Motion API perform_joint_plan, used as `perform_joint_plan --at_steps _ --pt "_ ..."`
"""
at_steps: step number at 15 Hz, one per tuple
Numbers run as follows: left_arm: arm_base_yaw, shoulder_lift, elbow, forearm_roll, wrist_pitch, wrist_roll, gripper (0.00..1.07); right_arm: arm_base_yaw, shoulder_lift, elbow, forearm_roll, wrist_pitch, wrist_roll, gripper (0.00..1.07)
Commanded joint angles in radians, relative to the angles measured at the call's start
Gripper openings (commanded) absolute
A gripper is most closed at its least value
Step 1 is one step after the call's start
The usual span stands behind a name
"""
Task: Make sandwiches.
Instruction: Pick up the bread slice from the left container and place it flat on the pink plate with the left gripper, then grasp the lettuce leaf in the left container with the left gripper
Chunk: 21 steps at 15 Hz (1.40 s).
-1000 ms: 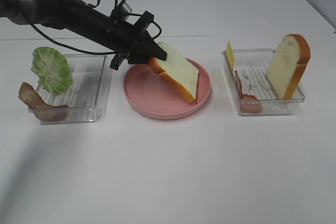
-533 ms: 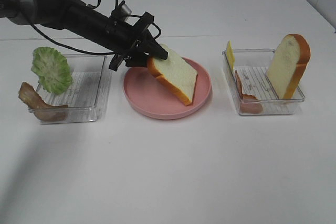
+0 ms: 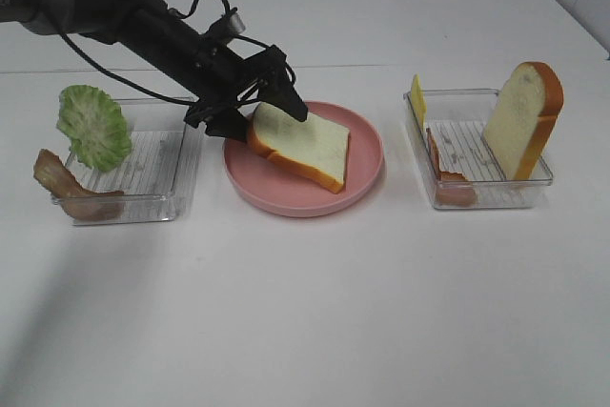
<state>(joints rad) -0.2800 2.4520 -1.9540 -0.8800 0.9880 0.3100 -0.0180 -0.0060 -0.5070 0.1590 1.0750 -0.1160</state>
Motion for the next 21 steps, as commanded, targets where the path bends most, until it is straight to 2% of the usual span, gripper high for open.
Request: perform_joint_plan --at_steps 1,2,5,9,12,15,18,21 --pt "-0.014 -0.016 -0.014 0.056 -0.024 -0.040 0.78 -0.003 -0.013 0.002 -0.001 -0.012 -0.001 0.77" --pt "-0.025 -0.016 -0.015 0.090 -0.030 -0.063 0.78 -0.003 -0.013 0.002 -0.001 -0.012 -0.001 0.77" --pt "-0.077 -0.016 -0.059 0.281 -0.035 -0.144 0.78 -0.003 -0.013 0.002 0.000 -0.012 -0.001 0.77" --pt "-0.147 -0.016 -0.180 0.530 -0.001 -0.243 0.78 -0.003 -0.013 0.002 0.000 -0.012 -0.001 0.77" --pt "-0.178 -0.016 -0.250 0.699 0.086 -0.358 0.78 -0.003 -0.013 0.002 0.000 -0.012 -0.001 0.77" --pt "-0.178 -0.016 -0.282 0.726 0.143 -0.377 0.78 -0.003 -0.013 0.002 0.000 -0.012 -0.001 0.77" --pt "-0.175 -0.016 -0.403 0.800 0.279 -0.412 0.78 -0.003 -0.013 0.002 0.000 -0.012 -0.001 0.77" --pt "-0.173 -0.030 -0.436 0.841 0.295 -0.421 0.77 -0.003 -0.013 0.002 0.000 -0.012 -0.001 0.77"
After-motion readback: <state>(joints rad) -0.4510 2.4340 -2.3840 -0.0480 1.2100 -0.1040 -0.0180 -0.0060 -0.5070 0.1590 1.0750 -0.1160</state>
